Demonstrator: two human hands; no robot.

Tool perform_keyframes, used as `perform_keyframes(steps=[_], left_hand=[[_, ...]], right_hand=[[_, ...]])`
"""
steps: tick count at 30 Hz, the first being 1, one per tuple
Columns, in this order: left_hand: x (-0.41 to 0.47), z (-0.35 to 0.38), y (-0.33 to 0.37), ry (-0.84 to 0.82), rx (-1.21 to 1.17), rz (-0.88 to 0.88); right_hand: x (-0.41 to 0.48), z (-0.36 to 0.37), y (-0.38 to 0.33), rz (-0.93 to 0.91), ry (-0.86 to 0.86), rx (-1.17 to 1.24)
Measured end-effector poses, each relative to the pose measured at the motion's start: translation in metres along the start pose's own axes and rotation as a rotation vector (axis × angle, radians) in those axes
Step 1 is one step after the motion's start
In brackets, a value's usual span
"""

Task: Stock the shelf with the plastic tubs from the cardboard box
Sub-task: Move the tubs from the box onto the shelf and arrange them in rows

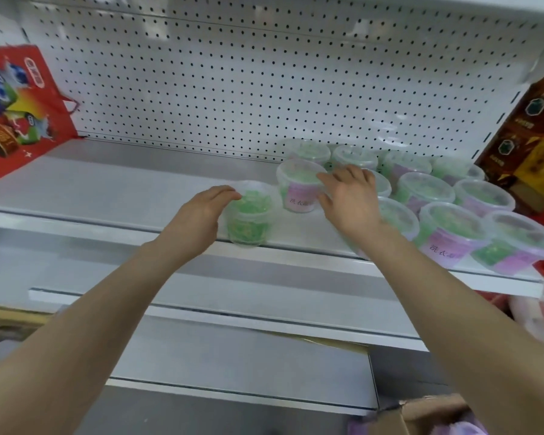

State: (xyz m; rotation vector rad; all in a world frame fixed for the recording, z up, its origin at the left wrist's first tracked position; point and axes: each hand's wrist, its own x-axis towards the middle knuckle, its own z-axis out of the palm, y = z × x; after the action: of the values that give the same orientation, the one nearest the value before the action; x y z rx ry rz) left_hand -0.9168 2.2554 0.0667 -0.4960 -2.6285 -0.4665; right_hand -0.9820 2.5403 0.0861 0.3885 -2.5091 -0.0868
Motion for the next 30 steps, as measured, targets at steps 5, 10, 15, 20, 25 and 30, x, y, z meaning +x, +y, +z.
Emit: perform_keyframes(steps=[5,10,15,20,25,30], left_hand=[[0.006,0.008,0.025,0.071,0.043,0.16],[0.016,0.018,0.066,0.051,-0.146,0.187],[0.017,0.023,0.06,0.003,-0.091,0.197],[0.023,0.029,0.072,0.106,-0.012,0.229],[0.019,0.035,0.082,0.164,0.02,0.229],[0.023,0.041,0.088,0.186,0.03,0.166]], right_hand=[[-0.049,-0.014,0.025,0.038,0.157,-0.047],[-0.083,-0.02,0.038,0.098,0.154,-0.065],[-0.094,-0.021,0.049,0.101,0.066,-0.115],[-0.095,-0.016,0.052,0.078,0.072,-0.124],[-0.093,-0.011,0.055,0.058,0.102,-0.084],[-0.096,-0.008,0.057,0.048,0.143,-0.043]])
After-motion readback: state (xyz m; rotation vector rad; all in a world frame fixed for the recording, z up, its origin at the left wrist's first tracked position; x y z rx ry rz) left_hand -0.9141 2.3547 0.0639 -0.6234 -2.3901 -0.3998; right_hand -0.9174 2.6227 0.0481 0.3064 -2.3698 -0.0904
